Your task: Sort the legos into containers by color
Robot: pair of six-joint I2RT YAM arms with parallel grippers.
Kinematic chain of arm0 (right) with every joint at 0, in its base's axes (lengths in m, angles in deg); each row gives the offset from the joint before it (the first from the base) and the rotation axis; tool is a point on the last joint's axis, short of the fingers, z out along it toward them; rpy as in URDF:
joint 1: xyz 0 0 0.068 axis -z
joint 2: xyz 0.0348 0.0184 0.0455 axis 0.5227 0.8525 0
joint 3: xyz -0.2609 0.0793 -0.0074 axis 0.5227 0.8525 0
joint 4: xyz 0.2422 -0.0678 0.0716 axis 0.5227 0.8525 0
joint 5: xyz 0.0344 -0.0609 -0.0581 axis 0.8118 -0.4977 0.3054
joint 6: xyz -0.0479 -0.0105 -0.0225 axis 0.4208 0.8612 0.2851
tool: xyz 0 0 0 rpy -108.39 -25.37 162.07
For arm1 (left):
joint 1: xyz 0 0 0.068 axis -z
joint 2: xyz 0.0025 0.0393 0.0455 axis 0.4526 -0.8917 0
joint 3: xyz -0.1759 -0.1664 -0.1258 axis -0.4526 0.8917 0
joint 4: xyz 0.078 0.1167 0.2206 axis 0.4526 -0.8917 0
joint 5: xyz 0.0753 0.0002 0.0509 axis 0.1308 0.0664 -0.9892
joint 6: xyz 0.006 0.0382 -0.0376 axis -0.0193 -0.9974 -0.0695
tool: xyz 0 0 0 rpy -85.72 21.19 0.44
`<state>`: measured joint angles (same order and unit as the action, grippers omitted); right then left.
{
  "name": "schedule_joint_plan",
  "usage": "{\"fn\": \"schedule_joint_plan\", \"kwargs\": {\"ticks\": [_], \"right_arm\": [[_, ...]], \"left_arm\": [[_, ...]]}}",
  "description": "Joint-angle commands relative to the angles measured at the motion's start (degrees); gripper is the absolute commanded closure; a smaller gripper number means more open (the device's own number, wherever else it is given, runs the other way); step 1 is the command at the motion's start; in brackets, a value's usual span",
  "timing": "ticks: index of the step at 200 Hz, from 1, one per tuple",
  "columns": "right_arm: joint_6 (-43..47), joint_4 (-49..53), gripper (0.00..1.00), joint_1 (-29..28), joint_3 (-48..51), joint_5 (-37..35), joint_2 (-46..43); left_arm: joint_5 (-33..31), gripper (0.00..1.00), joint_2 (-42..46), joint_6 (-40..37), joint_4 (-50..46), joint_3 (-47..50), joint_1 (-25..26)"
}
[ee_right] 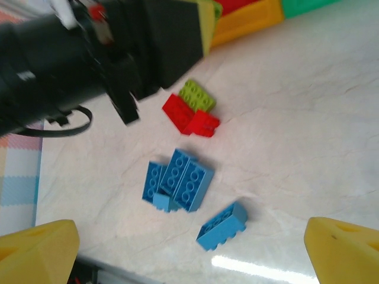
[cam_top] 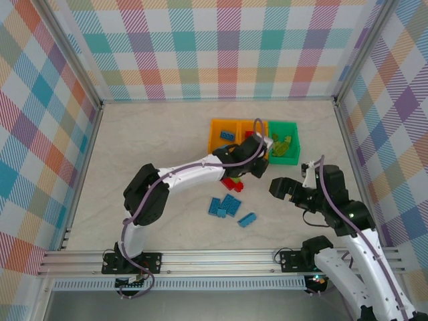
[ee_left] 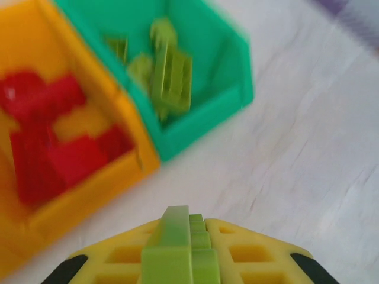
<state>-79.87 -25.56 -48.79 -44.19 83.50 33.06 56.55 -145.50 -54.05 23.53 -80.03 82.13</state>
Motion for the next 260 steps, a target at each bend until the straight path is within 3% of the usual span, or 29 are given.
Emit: {"fn": "schedule_joint_plan", "kwargs": {"ticks": [1,22,56,74,97,126,146,175,196,223,260], "right_arm": [[-0.59,0.46,0.0,-0.01,1.27,-6.43,-3.99],[-0.27,0.18,0.0,-0.01,2.25,-6.82,-6.72],[1.07,3.71,0.0,0.03,1.12,-6.93,-7.64],[1.28,4.05,0.0,0.01,0.76,-6.74,-8.07],[0.91,3.6,0.0,-0.03,1.1,-7.24,-8.01],[0.29,2.08,0.0,-0.03,1.99,-6.01,-6.8],[0.23,1.68,0.0,-0.03,2.35,-5.95,-5.9],[0.74,1.42,0.0,0.0,2.39,-4.31,-3.03],[2.26,-0.7,0.0,-0.12,3.1,0.69,1.82],[2.46,-6.61,0.02,-1.36,4.1,5.22,11.81],[3.78,-17.67,0.05,-9.24,0.84,-0.13,28.57]], "left_arm": [[-0.68,0.78,-5.77,-4.95,5.88,-8.36,-0.11],[-1.11,0.77,-14.13,-5.95,6.72,-19.06,-1.17],[-2.23,0.74,-29.01,-6.29,0.26,-42.22,-3.13],[-1.34,0.63,-34.39,-6.57,-4.08,-53.05,-3.45],[-0.76,0.32,-34.38,-6.94,-2.43,-54.12,-3.46],[0.11,0.3,-30.2,-6.05,-4.36,-52.85,-3.45],[2.17,0.3,-21.79,-4.56,-2.63,-43.81,-3.28],[4.14,0.3,0.2,-4.59,15.87,-10.29,-2.33],[4.11,0.28,15.72,-6.77,20.61,8.89,-1.66],[2.66,0.26,33.55,-13.41,13.93,25.07,0.38],[-0.65,0.22,54.64,-20.44,-6.72,34.88,4.74]]}}
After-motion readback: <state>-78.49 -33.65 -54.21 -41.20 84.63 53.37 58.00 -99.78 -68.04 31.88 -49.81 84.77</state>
